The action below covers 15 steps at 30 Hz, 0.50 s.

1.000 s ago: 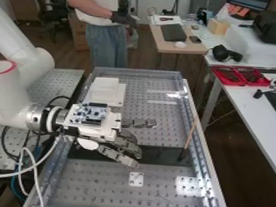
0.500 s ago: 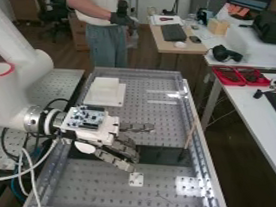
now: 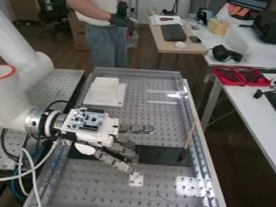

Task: Grab the bearing and place it in the white container

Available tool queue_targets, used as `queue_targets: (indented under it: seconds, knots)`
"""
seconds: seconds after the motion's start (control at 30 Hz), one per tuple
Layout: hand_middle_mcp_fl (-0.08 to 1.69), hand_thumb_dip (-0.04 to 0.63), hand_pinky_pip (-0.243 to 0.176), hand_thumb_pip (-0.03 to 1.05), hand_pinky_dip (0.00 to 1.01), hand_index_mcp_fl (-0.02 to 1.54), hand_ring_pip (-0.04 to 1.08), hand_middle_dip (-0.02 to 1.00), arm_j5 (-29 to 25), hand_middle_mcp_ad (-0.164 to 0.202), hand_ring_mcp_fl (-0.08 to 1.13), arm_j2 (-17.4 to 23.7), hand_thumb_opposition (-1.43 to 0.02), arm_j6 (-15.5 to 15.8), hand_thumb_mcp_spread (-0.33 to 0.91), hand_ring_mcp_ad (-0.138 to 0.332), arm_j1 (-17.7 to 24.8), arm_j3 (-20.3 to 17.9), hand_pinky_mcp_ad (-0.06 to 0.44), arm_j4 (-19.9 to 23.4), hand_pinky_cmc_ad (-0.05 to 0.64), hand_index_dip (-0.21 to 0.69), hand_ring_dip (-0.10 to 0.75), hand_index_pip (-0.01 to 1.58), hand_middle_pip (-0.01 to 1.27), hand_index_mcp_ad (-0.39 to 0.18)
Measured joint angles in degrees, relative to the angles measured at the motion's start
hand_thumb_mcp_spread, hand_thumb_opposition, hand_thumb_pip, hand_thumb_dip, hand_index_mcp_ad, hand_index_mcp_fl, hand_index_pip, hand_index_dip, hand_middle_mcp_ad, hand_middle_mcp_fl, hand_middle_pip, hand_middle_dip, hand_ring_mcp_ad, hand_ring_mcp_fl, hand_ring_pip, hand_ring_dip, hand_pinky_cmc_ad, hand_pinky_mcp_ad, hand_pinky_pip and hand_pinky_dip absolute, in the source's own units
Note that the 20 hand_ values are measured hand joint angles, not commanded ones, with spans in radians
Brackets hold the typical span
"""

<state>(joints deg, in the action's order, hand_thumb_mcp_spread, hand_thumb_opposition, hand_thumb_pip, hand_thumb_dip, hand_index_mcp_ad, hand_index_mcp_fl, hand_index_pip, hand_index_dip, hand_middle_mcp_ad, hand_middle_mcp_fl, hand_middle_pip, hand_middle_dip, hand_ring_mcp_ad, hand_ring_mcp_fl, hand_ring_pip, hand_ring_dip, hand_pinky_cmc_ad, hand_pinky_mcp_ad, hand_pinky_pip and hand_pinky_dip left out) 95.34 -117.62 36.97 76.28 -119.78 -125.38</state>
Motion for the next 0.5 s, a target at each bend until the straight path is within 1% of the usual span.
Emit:
queue_targets:
  seconds: [0.5]
  knots:
    - [0.48, 0.396, -0.028, 0.58, 0.17, 0.05, 0.11, 0.91, 0.22, -0.047, 0.37, -0.31, -0.94, 0.26, 0.65, 0.002, -0.15, -0.2, 0.234, 0.86, 0.398, -0.126, 0.679, 0.1, 0.53, -0.222]
